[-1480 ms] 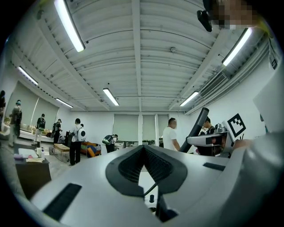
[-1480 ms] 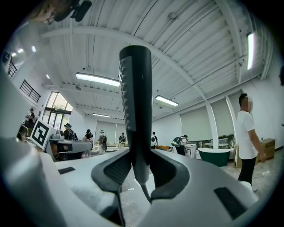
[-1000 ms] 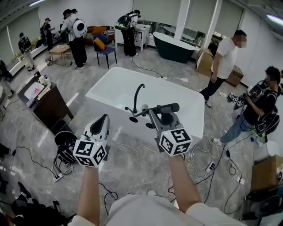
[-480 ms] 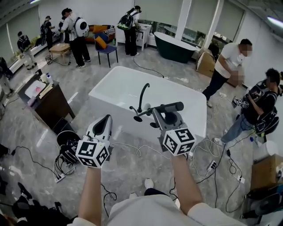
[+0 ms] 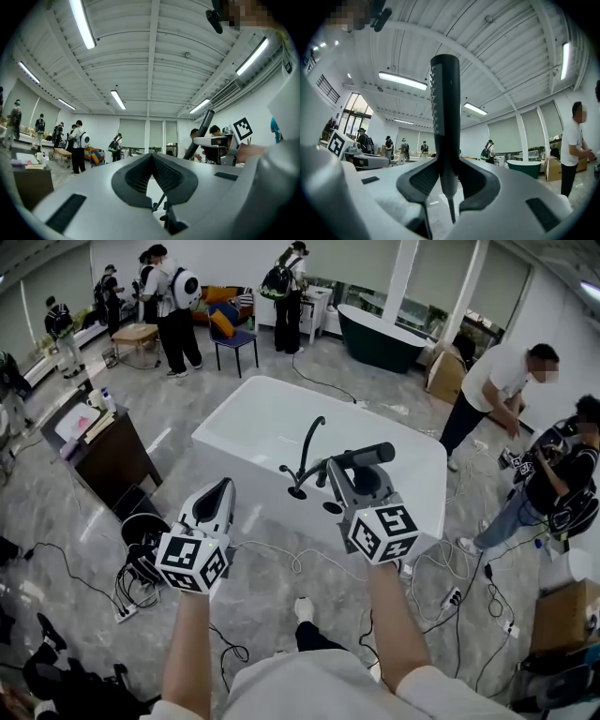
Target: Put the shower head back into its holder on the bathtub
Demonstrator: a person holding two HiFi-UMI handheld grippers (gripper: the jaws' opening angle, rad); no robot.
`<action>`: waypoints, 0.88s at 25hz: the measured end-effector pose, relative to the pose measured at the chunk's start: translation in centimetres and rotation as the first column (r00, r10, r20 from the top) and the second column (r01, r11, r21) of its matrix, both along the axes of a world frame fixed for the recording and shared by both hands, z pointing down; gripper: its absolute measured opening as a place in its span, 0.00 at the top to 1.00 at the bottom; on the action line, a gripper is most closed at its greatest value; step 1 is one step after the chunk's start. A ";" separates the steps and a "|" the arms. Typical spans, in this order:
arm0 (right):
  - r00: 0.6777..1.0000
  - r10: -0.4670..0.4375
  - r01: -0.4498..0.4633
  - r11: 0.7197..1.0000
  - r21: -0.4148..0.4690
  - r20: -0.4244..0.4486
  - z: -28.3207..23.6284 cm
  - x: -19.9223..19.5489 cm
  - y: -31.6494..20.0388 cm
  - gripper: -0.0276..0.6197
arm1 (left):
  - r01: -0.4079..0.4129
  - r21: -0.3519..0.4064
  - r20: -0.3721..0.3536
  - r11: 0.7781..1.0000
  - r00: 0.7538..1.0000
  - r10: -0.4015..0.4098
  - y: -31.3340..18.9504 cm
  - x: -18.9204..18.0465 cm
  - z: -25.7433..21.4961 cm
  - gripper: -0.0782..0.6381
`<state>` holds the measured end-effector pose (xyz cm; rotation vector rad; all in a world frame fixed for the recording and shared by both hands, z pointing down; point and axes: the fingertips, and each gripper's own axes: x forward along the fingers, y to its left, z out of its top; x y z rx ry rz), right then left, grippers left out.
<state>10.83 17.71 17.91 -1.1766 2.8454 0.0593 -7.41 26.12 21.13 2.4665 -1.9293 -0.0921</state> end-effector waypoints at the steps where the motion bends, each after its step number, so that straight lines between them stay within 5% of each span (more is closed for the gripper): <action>1: 1.000 -0.003 0.003 1.000 0.002 0.002 0.0 -0.1 -0.8 0.74 | 0.002 -0.005 0.002 1.000 1.000 -0.002 -0.7 0.0 0.2 0.88; 22: 0.990 -0.139 0.137 0.988 0.070 0.029 -3.7 -2.6 -20.9 0.74 | 0.049 -0.050 0.044 0.998 0.998 -0.047 -19.8 1.8 1.3 0.88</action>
